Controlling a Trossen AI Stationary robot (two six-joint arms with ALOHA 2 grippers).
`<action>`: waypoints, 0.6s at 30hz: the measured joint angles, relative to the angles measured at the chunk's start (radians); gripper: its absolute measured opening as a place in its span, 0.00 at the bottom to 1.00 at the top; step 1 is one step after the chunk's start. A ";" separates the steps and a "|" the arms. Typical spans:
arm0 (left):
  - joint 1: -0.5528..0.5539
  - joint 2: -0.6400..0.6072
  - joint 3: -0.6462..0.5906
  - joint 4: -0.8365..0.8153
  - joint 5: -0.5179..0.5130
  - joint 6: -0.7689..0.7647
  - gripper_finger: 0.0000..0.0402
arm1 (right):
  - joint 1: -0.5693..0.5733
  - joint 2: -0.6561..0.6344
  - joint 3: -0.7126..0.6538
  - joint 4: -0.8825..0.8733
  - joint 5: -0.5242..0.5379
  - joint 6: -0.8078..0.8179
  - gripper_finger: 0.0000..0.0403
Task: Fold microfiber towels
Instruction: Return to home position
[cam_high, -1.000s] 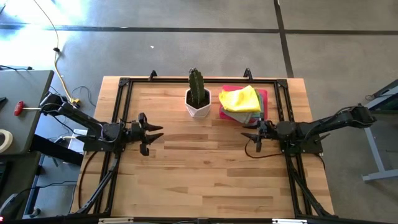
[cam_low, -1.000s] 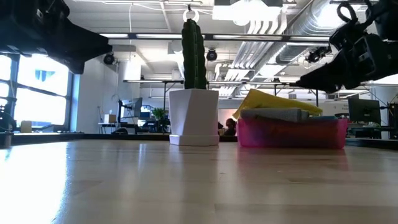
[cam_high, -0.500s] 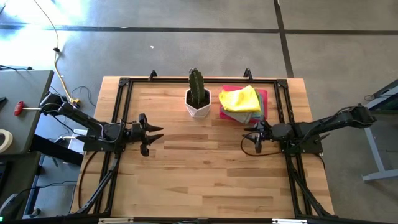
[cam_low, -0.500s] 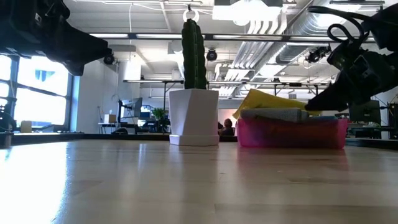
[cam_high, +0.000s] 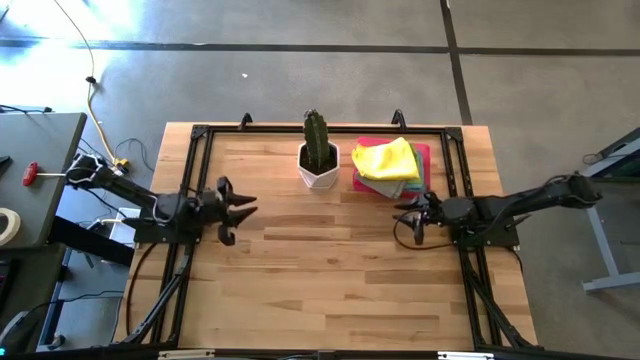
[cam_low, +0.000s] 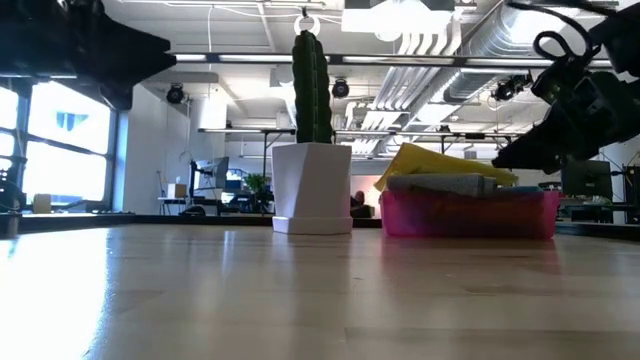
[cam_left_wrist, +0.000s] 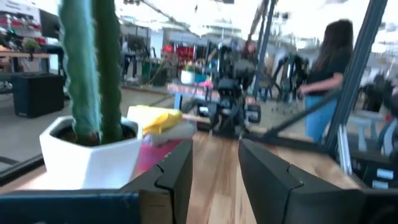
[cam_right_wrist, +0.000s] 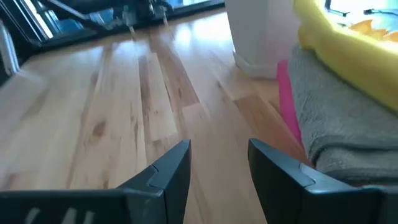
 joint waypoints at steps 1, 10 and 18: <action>0.005 -0.020 0.000 0.000 0.000 0.000 0.30 | 0.000 -0.031 0.000 -0.017 0.000 0.000 0.38; 0.088 -0.251 0.000 0.000 0.000 0.000 0.30 | -0.016 -0.332 0.000 -0.047 -0.005 0.000 0.38; 0.246 -0.383 0.000 0.001 0.000 0.000 0.30 | -0.083 -0.472 0.000 -0.041 -0.004 0.000 0.38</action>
